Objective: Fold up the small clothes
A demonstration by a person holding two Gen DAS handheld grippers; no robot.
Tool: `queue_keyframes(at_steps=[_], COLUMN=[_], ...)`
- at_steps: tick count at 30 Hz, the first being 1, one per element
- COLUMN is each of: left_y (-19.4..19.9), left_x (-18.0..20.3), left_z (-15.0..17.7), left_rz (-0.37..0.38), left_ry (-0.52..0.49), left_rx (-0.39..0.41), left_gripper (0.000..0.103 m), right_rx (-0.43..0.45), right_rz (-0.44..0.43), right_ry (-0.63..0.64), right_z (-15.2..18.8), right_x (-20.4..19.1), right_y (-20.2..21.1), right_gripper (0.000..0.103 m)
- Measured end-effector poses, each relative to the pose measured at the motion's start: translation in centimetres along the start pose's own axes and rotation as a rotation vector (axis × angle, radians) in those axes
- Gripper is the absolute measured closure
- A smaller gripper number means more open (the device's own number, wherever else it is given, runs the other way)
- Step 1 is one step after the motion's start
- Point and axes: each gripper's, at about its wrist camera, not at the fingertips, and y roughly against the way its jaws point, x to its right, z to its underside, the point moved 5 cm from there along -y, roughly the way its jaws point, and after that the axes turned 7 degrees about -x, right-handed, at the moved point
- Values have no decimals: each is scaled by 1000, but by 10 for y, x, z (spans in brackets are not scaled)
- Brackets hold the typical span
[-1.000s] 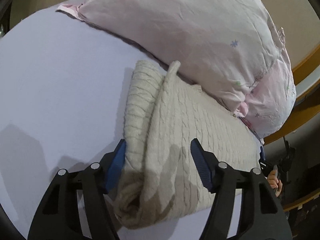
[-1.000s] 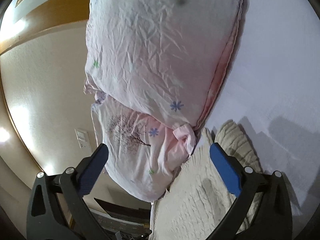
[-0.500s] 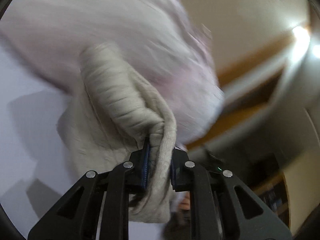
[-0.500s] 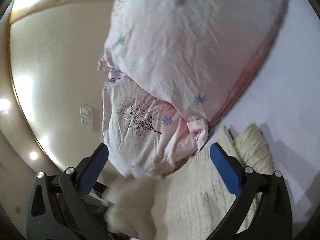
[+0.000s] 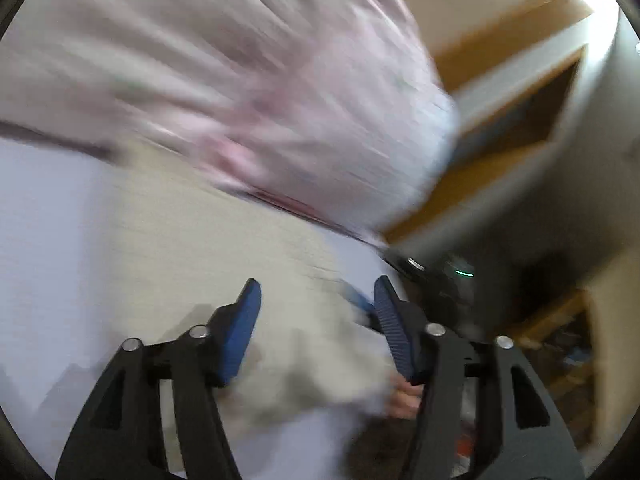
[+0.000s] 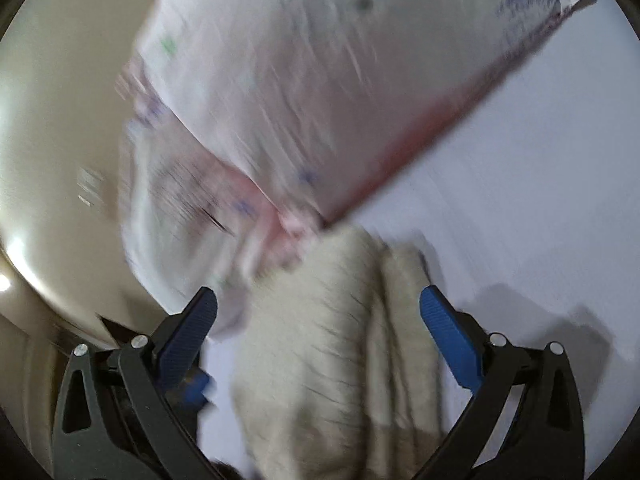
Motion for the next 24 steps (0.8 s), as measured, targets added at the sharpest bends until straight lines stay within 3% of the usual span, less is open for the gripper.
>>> queue_keyframes(at_steps=[1,3,7,11,13,14,15,16,17,20,22,24], left_y=[7,4,-17,-37,-44,-42,-42,-39,-34,9,50,71], left_x=[-11,-29,-47,-52,-55,-57,-61,-63,-65,-62,-59,-63], left_z=[1,8,25,40,40,42,44,44,44,45,50,52], left_rz=[-87,-172,-233,-286,-261,-243,-225,-229,-220,-156,-237,-315], left_ry=[-9,9,44,27,32,28,21,12,6,-60,-200,-260], left_rx=[9,-29,-126,-163,-164,-160,-163,-159,-158,-140,-76,-34], left_gripper=[41,39,38,28,28,29,33,45,58,65,65,65], right_rx=[-41,-105,-117,-103,-102,-92,-101,-117,-113,-109,-171,-227], right_rz=[33,82,140,181,226,271,251,203,169,112,2,-9], right_ry=[-1,-17,8,70,135,169,177,164,159,204,253,304], right_z=[3,7,11,15,21,24,24,26,28,38,59,77], right_x=[2,8,9,3,-4,-6,-12,-14,-15,-33,-54,-72], right_y=[-9,-24,-33,-38,-44,-46,-52,-55,-54,-52,-64,-85], right_gripper=[2,2,2,3,18,38,60,64,66,69,70,67])
